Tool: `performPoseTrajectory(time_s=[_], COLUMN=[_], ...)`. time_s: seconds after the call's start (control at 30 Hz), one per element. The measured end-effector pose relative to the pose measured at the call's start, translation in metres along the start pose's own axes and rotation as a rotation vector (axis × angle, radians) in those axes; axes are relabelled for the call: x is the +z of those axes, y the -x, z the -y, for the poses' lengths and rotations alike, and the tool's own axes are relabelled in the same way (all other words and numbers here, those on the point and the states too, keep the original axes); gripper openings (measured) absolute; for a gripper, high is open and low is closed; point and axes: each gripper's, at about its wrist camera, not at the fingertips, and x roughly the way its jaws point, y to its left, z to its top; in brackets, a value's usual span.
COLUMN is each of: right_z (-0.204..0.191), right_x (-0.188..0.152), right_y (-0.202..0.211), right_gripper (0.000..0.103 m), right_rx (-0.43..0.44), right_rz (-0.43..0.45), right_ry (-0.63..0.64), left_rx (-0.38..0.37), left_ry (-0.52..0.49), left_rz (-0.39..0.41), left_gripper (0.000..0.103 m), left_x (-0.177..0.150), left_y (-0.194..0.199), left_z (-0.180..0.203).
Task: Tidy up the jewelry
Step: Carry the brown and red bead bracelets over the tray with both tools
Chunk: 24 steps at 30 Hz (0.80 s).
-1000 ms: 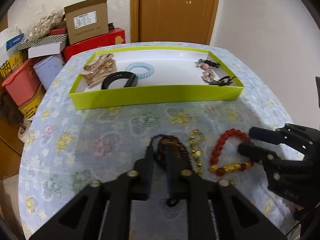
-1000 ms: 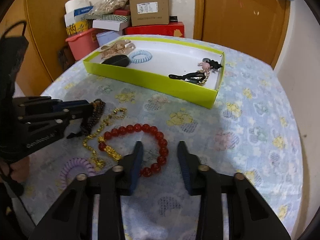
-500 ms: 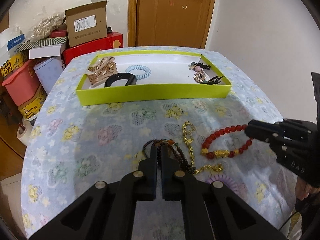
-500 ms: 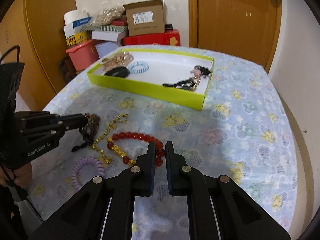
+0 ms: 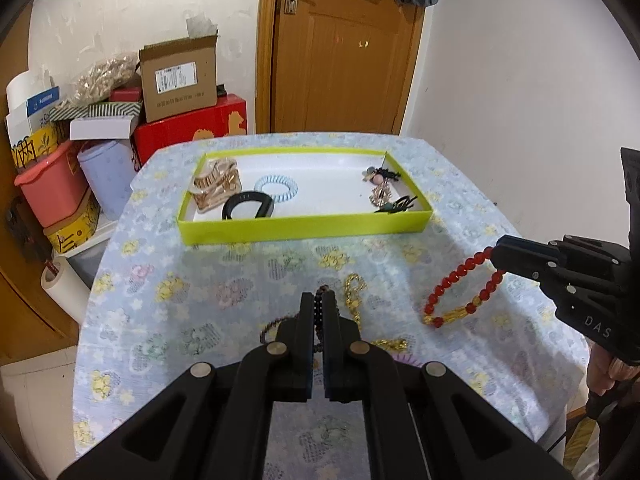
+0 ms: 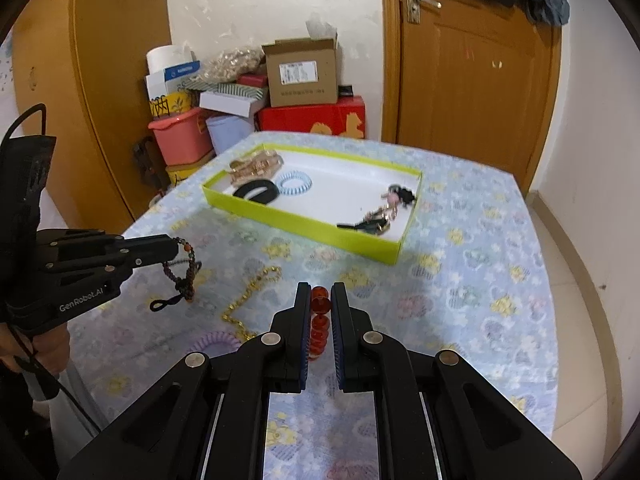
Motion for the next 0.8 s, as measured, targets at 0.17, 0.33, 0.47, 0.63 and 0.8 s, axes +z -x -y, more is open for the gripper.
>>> performPoseTrajectory(time_s=[0.17, 0.33, 0.47, 0.63, 0.8], right_z=[-0.001, 0.000, 0.000, 0.002, 0.005], right_x=[0.007, 0.013, 0.018, 0.027, 0.041], right_y=[0.011, 0.019, 0.022, 0.021, 0.016], right_gripper=[0.010, 0.010, 0.010, 0.010, 0.010], right_rx=[0.000, 0.015, 0.035, 0.040, 0.047], right_rz=[0.020, 0.035, 0.042, 0.044, 0.052], right_ry=[0.016, 0.015, 0.020, 0.033, 0.036], left_rx=[-0.001, -0.006, -0.011, -0.014, -0.016], left_ry=[-0.005, -0.013, -0.017, -0.024, -0.038], left_rz=[0.013, 0.022, 0.029, 0.031, 0.038], left_gripper=[0.003, 0.003, 0.003, 0.003, 0.003], left_x=[0.003, 0.007, 0.010, 0.017, 0.030], left_y=[0.008, 0.015, 0.019, 0.019, 0.017], left_z=[0.002, 0.005, 0.006, 0.007, 0.007])
